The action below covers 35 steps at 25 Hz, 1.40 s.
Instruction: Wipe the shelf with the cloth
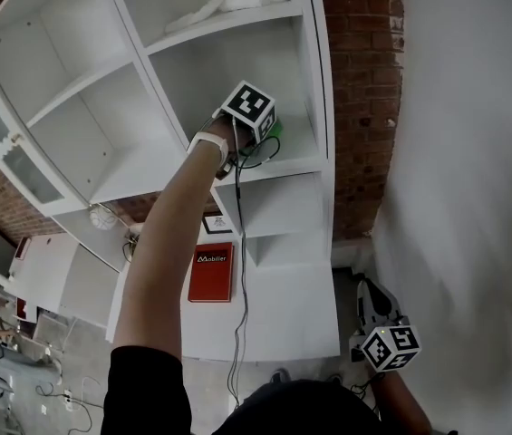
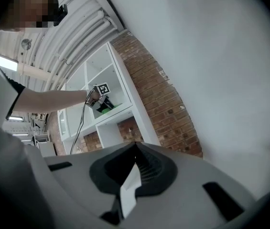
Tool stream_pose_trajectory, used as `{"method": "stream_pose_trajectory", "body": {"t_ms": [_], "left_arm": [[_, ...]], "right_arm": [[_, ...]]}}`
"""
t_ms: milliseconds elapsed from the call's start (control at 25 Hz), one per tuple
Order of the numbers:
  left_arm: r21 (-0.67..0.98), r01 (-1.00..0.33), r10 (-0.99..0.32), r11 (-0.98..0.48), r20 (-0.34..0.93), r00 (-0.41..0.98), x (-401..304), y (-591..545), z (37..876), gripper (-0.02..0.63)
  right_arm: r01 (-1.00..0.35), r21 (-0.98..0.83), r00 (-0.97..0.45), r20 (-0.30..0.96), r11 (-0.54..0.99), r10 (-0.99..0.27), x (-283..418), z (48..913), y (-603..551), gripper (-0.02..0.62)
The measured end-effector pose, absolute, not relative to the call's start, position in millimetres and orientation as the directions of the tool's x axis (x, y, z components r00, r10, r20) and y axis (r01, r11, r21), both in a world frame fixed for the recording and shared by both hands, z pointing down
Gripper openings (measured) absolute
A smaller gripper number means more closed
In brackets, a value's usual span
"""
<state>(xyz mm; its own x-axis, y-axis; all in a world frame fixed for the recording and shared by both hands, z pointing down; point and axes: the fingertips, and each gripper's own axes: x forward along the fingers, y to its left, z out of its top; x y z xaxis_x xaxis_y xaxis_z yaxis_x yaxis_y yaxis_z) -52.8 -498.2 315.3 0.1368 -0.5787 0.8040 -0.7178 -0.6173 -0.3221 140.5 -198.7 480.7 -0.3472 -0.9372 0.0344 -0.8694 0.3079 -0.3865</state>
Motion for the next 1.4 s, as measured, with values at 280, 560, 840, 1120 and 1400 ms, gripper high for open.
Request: {"method": "stream_pose_trajectory", "body": {"t_ms": [280, 560, 840, 1120, 1400], "left_arm": [[-0.295, -0.667, -0.551, -0.685, 0.808, 0.209, -18, -493, 316, 0.063], [-0.291, -0.586, -0.523, -0.756, 0.807, 0.273, 19, -476, 316, 0.064], [-0.214, -0.547, -0.452, -0.809, 0.822, 0.346, 26, -449, 312, 0.064], [-0.282, -0.578, -0.534, -0.766, 0.780, 0.326, -17, -434, 274, 0.064], [-0.487, -0.630, -0.687, -0.605, 0.719, 0.105, -89, -445, 263, 0.064]], "right_arm": [[-0.888, -0.388, -0.286, 0.052, 0.245, -0.957, 147, 485, -184, 0.000], [-0.903, -0.381, -0.240, 0.060, 0.200, -0.969, 153, 484, -174, 0.000], [-0.895, -0.385, -0.270, 0.064, 0.226, -0.961, 137, 486, -178, 0.000], [-0.860, -0.388, -0.376, 0.045, 0.331, -0.925, 97, 480, -198, 0.000], [-0.812, -0.400, -0.476, 0.029, 0.426, -0.879, 66, 475, -212, 0.000]]}}
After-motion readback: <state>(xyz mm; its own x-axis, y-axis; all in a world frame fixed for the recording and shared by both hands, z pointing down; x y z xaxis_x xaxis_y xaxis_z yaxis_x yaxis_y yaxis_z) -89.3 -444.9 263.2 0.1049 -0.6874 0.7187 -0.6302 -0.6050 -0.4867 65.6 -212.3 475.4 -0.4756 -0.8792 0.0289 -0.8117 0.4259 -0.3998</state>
